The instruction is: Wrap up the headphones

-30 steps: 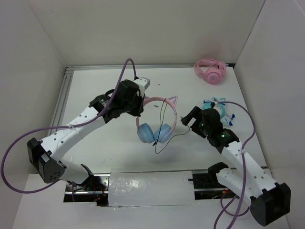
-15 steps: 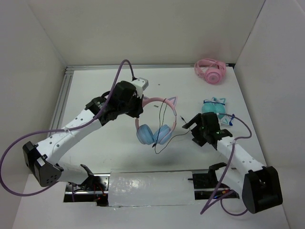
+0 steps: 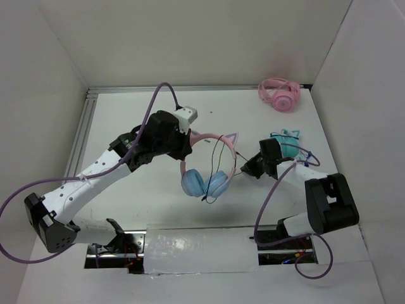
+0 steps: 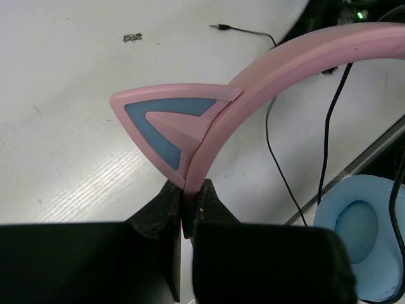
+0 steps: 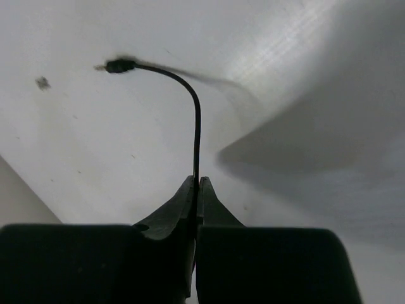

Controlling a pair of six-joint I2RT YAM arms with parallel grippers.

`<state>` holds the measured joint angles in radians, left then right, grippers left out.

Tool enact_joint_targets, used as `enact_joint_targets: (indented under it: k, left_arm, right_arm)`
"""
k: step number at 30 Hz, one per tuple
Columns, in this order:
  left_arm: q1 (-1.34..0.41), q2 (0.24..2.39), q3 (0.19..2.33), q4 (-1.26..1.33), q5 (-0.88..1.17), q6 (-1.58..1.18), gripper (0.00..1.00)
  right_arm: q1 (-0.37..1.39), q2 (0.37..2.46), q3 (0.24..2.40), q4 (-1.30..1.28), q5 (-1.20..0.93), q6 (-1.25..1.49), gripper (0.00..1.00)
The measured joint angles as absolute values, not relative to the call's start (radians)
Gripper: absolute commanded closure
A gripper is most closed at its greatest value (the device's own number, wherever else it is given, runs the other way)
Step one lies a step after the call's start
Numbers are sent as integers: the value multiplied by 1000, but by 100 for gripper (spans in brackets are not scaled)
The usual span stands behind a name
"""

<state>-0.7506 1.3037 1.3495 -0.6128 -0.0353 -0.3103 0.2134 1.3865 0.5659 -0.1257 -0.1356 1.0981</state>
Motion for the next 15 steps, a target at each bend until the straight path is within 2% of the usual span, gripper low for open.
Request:
enact_joint_targets:
  k: [7, 15]
  left_arm:
    - [-842, 1260, 1264, -581, 11, -284, 100]
    - [-880, 1326, 1185, -526, -7, -290, 100]
  right_arm:
    - [202, 1402, 797, -68, -58, 987, 100]
    - [203, 1206, 907, -44, -23, 831, 100]
